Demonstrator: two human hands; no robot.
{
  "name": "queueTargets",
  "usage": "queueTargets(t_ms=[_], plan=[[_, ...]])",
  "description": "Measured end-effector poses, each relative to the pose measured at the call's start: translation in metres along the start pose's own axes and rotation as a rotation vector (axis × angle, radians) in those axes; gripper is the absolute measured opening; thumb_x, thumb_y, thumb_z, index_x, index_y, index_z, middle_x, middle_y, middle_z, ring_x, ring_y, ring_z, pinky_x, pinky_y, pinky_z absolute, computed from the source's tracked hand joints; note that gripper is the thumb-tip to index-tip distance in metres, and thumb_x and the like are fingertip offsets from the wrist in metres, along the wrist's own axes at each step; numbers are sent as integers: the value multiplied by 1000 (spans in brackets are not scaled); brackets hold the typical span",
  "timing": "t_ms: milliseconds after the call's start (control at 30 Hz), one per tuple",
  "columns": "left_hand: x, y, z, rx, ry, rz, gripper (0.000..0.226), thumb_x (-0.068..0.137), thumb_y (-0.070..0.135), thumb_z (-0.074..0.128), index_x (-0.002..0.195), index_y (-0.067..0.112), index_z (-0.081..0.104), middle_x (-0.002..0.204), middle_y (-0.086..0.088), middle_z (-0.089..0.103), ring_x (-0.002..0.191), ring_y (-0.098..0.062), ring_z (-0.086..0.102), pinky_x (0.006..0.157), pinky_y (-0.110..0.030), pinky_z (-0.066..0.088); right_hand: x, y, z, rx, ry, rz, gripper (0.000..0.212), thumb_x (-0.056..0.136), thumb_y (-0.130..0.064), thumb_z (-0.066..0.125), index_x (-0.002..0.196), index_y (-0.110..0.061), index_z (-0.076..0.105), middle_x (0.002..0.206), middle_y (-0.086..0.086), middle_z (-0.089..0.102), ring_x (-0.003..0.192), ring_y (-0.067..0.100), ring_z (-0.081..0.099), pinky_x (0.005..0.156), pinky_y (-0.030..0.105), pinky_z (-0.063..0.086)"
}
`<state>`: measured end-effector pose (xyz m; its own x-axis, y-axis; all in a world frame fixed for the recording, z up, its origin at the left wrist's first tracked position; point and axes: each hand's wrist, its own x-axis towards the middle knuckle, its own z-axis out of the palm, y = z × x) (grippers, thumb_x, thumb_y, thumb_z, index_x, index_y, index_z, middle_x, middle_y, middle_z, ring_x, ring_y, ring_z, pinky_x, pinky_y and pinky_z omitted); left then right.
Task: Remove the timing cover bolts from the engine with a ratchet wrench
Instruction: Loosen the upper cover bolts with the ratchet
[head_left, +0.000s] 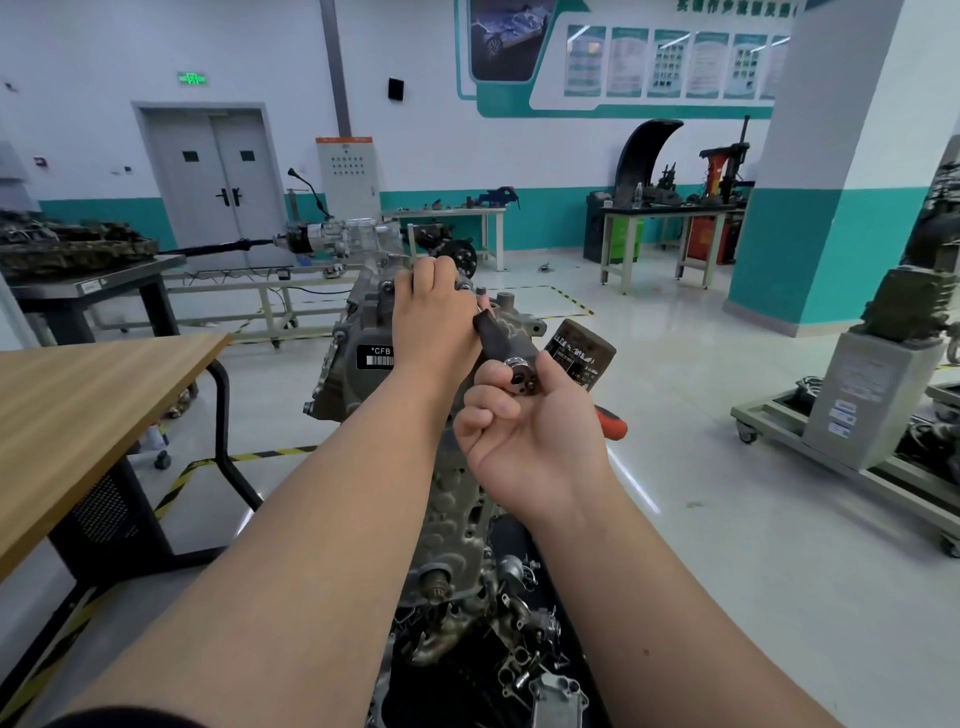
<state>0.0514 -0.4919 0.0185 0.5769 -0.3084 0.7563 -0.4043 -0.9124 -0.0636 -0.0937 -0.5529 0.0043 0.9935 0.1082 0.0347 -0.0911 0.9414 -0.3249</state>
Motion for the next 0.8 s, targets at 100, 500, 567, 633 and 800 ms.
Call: queueTargets(t_ms=[100, 500, 567, 633, 800], plan=[[0, 0, -2, 13, -20, 7, 41, 102, 33, 35, 107, 10, 69, 122, -9, 46, 119, -31, 37, 105, -42, 24, 0, 1, -1, -62, 32, -10, 48, 104, -44, 31, 79, -9, 53, 58, -2, 47, 37, 9, 33, 41, 18, 35], [0, 2, -5, 30, -53, 17, 35, 100, 28, 39, 108, 10, 67, 126, -10, 42, 121, -32, 34, 106, -43, 23, -7, -29, 14, -1426, 314, -208, 34, 100, -38, 40, 77, -14, 48, 62, 4, 52, 40, 16, 40, 48, 28, 41], [1, 0, -4, 44, -49, -3, 35, 100, 30, 39, 107, 10, 68, 127, -10, 43, 121, -32, 34, 106, -44, 23, -5, -32, 18, -1679, 347, -252, 33, 98, -40, 39, 88, -10, 49, 66, 6, 54, 48, 17, 47, 56, 31, 46], [2, 0, -3, 38, -65, -11, 33, 99, 30, 42, 106, 11, 68, 126, -10, 42, 121, -31, 34, 106, -44, 23, -3, -32, 21, -1875, 341, -306, 30, 100, -38, 39, 101, -9, 44, 72, 5, 54, 56, 14, 49, 57, 31, 44], [2, 8, -11, -135, 31, -92, 16, 91, 5, 55, 103, -4, 61, 113, -27, 52, 109, -43, 48, 96, -56, 39, -3, -24, 19, -2523, 361, -597, 24, 99, -42, 37, 101, -18, 31, 65, -4, 40, 53, 17, 43, 50, 30, 31]])
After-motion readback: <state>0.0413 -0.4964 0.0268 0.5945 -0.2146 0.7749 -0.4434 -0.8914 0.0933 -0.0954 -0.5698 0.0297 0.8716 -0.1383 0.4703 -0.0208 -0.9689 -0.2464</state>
